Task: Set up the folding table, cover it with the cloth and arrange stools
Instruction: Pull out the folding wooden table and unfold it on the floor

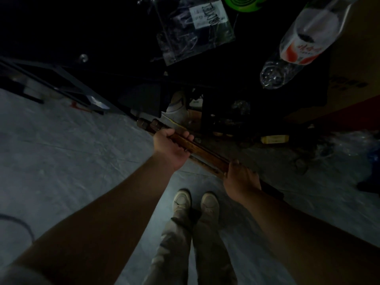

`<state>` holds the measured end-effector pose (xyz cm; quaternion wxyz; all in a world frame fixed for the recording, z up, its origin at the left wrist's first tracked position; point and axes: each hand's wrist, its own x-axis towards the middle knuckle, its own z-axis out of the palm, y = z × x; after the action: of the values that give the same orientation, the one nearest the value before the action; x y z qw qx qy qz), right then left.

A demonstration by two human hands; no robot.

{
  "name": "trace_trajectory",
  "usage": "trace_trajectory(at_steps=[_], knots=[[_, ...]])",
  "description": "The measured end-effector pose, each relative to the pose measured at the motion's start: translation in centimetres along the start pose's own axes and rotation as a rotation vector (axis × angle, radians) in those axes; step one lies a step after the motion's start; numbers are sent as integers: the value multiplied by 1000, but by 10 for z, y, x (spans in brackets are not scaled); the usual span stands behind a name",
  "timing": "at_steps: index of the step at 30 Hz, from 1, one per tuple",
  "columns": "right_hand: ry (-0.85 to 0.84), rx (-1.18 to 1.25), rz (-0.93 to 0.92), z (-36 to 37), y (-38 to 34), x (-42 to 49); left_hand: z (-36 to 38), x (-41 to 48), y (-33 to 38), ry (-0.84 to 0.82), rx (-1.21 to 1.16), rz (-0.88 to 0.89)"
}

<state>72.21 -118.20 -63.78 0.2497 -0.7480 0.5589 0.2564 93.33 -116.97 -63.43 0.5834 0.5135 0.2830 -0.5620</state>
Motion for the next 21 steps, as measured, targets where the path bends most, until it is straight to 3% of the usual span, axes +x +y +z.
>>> trace_trajectory(at_steps=[8, 15, 21], knots=[[52, -131, -75, -12, -27, -38, -43, -58, 21, 21, -65, 6], [60, -210, -187, -54, -79, -109, -100, -159, 53, 8, -104, 48], [133, -325, -375, -81, -105, -156, -145, -232, 54, 11, -231, 100]])
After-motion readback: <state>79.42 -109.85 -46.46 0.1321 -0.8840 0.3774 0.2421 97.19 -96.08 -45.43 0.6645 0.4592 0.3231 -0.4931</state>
